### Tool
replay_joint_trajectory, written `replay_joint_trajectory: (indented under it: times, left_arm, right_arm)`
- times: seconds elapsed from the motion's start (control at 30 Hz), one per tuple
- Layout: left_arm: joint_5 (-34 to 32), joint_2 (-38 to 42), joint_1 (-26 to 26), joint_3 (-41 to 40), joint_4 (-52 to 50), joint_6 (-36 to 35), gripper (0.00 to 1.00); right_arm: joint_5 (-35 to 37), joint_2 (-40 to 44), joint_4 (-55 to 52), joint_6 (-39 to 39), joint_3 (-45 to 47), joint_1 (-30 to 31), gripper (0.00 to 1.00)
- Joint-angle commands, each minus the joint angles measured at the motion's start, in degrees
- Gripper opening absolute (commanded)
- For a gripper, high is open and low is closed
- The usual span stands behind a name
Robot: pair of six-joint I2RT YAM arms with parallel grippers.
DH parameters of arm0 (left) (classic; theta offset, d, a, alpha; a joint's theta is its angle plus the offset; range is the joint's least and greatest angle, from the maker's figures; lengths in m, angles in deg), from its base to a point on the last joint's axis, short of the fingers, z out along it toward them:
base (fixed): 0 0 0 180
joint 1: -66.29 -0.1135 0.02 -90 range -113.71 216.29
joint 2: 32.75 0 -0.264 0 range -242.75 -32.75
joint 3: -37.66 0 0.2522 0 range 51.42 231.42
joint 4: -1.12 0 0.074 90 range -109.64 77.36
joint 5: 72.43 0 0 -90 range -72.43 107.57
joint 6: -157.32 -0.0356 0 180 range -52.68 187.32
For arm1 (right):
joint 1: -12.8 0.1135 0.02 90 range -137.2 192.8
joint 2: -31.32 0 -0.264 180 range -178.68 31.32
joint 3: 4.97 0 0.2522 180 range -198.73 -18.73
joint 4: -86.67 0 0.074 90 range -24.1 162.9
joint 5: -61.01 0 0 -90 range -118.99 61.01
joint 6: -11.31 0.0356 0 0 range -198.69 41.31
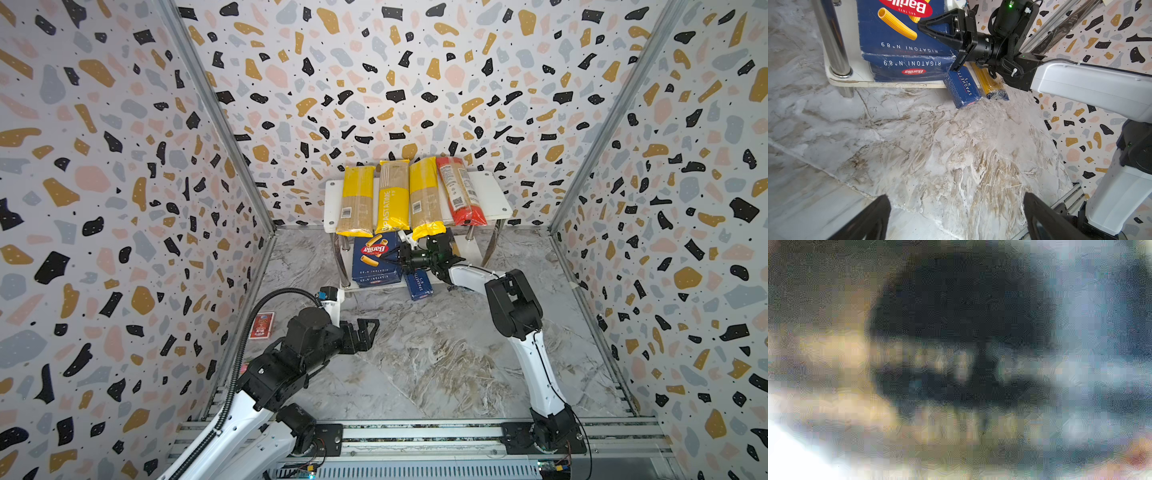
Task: Arrange pasta packages on shelves
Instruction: Place the pasta box on the shelf.
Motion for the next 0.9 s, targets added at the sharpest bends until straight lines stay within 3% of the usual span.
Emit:
replay_joint_trajectory:
  times: [0.0,0.2,0.37,0.6,0.63,0.67,0.87]
  left_arm:
    - [1.1,0.7,-0.6,-0.8,1.5,-1.1,0.99]
    - [1.5,0.5,-1.2,-1.1,1.7,-1.6,1.0]
    - [2.3,0.1,-1.5,-1.2,2.3,-1.9,0.99]
    - [3.6,-0.3,-1.8,-1.9,3.6,-1.4,0.99]
    - [3.8,-0.5,-1.8,-2.1,3.9,-1.3,0.99]
    - [4.2,-0.7,-1.8,-2.1,4.2,-1.3,1.0]
    - [4.4,-1.5,-2.1,-2.4,5.1,-1.2,0.99]
  right_arm:
    - [-1.1,2.3,2.4,-3.6,-5.0,0.3,0.5]
    - [-1.2,2.1,0.9,-4.1,-5.3,0.4,0.54]
    - [-0.6,3.2,-1.6,-6.3,-4.8,0.7,0.74]
    - [-0.5,5.6,-0.5,-5.4,-1.5,0.1,0.83]
    - [-0.2,6.2,-0.5,-5.3,-0.6,-0.2,0.96]
    - [0.0,6.9,-0.4,-5.4,0.2,-0.5,0.99]
    - [0.2,9.8,-1.6,-6.3,3.5,-1.5,0.99]
